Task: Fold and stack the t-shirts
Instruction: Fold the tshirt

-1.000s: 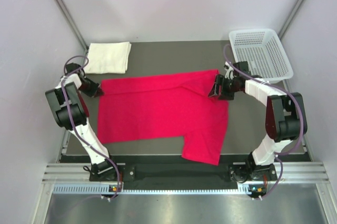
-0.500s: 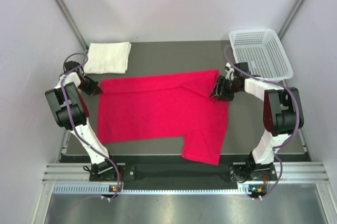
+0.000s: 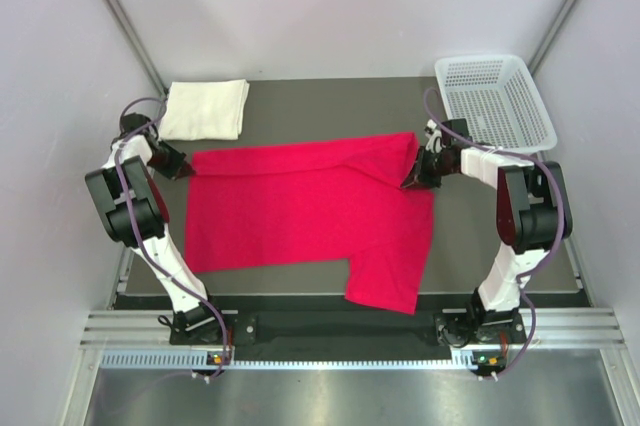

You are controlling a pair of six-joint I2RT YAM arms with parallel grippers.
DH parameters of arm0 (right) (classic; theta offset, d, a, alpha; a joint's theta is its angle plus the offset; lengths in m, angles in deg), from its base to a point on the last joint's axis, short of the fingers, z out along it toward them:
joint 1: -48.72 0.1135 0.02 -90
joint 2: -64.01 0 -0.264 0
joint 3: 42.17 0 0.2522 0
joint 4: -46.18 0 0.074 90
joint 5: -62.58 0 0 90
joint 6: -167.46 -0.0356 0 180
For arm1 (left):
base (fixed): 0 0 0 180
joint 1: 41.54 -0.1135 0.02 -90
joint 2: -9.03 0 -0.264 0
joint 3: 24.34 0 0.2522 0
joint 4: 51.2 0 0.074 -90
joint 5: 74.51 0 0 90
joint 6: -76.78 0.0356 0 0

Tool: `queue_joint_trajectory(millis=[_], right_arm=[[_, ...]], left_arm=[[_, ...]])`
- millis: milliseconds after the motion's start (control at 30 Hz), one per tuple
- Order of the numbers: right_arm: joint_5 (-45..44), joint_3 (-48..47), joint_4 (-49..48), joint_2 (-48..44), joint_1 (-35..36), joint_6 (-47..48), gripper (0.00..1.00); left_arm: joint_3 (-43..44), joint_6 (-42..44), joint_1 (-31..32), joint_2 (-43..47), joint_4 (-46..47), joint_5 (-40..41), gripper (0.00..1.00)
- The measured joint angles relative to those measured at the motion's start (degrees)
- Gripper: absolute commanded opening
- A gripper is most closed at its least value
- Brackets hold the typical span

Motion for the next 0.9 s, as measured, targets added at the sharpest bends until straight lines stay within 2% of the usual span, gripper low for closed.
queue_joint_trajectory(millis=[167, 433, 900], right_arm=[[-1.2, 0.0, 0.8, -1.7, 0.1, -0.5, 0.00], [-2.4, 1.6, 1.3, -11.8, 0.1, -1.9, 0.00], [-3.1, 3.2, 3.8, -13.5, 0.1, -2.9, 0.00]], left_arm=[[0.3, 0.4, 0.0, 0.0, -0.2, -0.1, 0.00], [0.3, 1.0, 0.0, 0.0, -0.9, 0.0, 0.00], [-0.4, 1.5, 0.0, 0.6, -1.2, 0.6, 0.00]])
